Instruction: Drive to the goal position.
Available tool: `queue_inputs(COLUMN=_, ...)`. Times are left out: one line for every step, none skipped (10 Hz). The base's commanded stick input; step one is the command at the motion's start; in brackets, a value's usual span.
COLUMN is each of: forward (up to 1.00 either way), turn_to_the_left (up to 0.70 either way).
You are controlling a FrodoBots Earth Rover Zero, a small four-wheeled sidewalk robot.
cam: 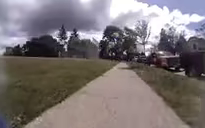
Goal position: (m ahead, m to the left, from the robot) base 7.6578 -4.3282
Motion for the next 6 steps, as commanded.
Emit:
queue_inputs(forward=0.7, turn_to_the_left=0.0)
queue_inputs(forward=0.7, turn_to_the_left=0.0)
queue_inputs(forward=0.7, turn_to_the_left=-0.13)
queue_inputs(forward=0.7, turn_to_the_left=-0.29)
queue_inputs(forward=0.7, turn_to_the_left=-0.35)
queue_inputs(forward=0.7, turn_to_the_left=-0.33)
